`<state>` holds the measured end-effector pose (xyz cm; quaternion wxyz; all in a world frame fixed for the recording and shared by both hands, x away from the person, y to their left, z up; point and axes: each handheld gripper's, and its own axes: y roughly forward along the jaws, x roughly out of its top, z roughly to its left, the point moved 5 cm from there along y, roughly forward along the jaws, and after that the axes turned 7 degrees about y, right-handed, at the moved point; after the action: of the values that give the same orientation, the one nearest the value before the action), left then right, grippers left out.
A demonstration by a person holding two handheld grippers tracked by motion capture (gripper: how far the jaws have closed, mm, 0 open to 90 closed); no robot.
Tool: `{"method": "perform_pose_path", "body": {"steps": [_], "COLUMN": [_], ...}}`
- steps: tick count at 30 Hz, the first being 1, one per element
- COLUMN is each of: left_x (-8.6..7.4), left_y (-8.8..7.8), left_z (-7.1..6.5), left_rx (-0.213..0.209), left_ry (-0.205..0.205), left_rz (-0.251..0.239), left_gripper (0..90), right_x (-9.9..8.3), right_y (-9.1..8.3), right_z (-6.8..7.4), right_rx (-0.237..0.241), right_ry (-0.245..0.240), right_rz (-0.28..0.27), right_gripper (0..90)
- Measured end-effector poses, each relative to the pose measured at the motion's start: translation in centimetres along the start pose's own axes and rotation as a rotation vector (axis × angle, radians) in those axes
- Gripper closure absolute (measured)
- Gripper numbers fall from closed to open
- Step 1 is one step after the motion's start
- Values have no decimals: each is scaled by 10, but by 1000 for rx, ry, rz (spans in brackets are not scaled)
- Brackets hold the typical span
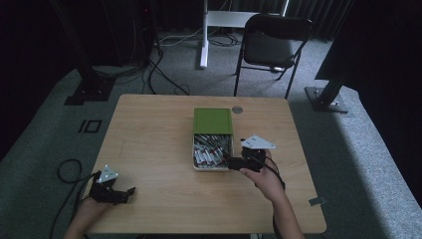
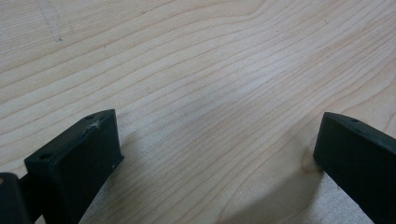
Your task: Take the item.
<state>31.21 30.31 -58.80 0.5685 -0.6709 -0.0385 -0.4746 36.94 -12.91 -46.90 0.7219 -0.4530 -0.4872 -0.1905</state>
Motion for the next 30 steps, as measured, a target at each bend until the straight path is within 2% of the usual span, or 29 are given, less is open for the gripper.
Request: {"method": "perform_pose_path", "body": {"steps": [6,7,9,15,19,20,22,24,30], "left_x": [0,0,0,0,0,0,0,0,0], "left_y": [0,0,0,0,0,0,0,0,0], "left_z": [0,0,0,0,0,0,0,0,0], "left_rx": [0,0,0,0,0,-1,-1,-2,-3], "left_ry": [0,0,0,0,0,0,-1,-1,0], "left_rz": [0,0,0,0,0,1,0,0,0], "left_gripper": [14,14,14,14,14,14,14,14,14], "right_x": [0,0,-2,-9,-15,-19,-22,-26,-36], "right_y": [8,11,13,20,25,28,31,34,44], "right_z": [13,16,18,25,27,28,30,32,30], "right_rx": [19,11,7,11,9,20,30,38,-16], "right_ry": [-30,-37,-45,-93,-99,-103,-110,-99,-101], "right_rz": [1,4,10,30,54,58,67,86,126], "right_gripper": [243,308,379,505,562,641,712,739,784]}}
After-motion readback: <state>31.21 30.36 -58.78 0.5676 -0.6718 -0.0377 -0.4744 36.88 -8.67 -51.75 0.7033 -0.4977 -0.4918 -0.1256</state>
